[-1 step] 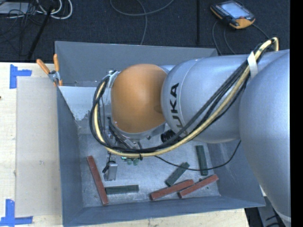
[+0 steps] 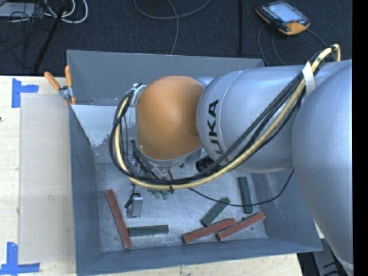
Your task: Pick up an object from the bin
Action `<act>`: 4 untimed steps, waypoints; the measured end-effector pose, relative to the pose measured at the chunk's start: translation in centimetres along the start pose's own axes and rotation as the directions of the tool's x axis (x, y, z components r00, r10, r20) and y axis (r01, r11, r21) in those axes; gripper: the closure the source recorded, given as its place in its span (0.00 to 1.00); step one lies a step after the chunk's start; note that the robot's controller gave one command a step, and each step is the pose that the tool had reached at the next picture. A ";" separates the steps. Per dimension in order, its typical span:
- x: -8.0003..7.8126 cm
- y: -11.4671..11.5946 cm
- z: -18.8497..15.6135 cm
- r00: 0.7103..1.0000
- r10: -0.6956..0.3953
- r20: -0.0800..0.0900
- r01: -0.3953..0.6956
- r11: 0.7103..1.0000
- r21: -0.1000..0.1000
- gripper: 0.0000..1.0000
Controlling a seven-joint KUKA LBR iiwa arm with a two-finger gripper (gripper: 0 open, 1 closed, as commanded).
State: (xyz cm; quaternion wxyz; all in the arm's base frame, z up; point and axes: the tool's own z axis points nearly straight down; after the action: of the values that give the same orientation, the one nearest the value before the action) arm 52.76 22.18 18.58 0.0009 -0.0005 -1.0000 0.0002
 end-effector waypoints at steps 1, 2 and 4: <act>1.3 -2.6 4.3 0.998 -0.060 0.006 0.060 0.998 -0.002 0.00; 3.2 -2.3 9.0 0.976 -0.216 0.000 0.216 0.976 0.002 0.00; 4.8 -5.1 7.1 0.987 -0.160 -0.008 0.160 0.987 0.002 0.00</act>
Offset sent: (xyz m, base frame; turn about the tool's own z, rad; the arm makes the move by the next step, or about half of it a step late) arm -0.0443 -0.0081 -0.1131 -0.2894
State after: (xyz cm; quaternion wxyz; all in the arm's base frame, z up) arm 47.99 17.08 11.49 0.0050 0.0796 -0.9968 0.0013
